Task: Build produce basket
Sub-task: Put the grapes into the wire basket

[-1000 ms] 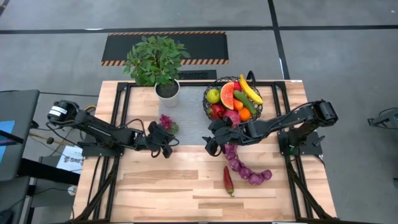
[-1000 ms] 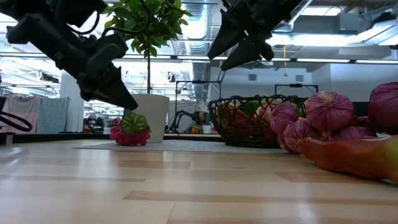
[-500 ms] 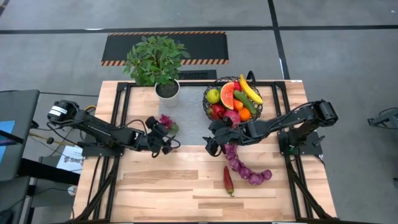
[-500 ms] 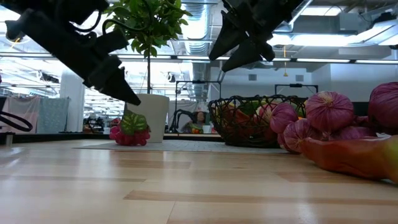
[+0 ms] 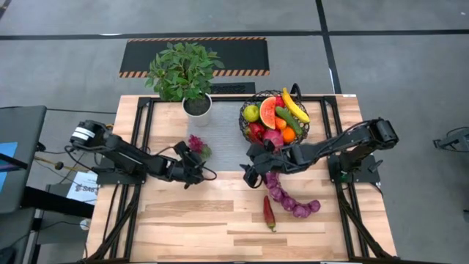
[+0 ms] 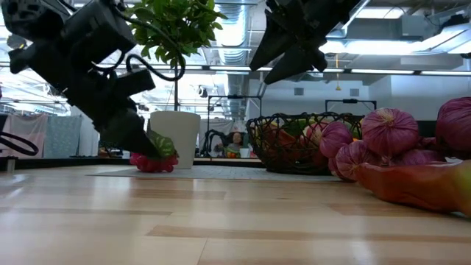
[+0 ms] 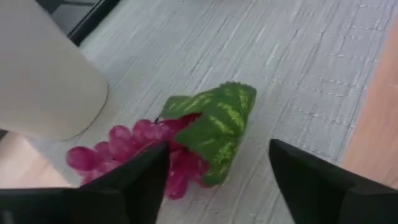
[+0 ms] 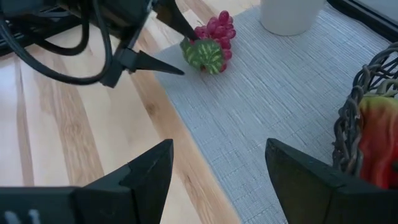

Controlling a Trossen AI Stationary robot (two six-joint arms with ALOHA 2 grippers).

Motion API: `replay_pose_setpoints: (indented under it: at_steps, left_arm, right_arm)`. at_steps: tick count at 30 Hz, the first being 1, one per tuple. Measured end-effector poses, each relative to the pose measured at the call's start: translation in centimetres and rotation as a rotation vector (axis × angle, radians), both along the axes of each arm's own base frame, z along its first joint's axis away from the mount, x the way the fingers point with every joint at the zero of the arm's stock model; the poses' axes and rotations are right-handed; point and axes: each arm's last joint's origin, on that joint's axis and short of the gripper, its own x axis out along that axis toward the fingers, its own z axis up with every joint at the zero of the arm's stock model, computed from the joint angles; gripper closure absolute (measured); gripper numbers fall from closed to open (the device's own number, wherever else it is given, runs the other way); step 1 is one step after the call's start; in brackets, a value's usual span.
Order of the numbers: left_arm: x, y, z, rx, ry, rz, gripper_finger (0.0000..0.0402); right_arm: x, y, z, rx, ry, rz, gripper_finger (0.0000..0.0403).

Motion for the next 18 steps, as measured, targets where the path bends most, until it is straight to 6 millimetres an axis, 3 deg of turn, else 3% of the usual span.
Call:
replay_pose_setpoints:
  at_steps: [5, 11, 18]
  left_arm:
    - [0.4, 0.1, -1.0, -0.004, 0.02, 0.026, 0.0236]
    - [0.4, 0.2, -1.2, -0.042, 0.024, 0.032, 0.0379]
    - [0.5, 0.1, -1.1, -0.083, -0.004, 0.031, 0.04]
  right_arm:
    - [0.0, 0.3, 0.0, -0.002, 0.001, 0.01, 0.0128]
    - [-0.1, 0.5, 0.0, -0.002, 0.001, 0.017, 0.0128]
    - [-0.2, 1.0, 0.0, 0.004, -0.001, 0.026, 0.0128]
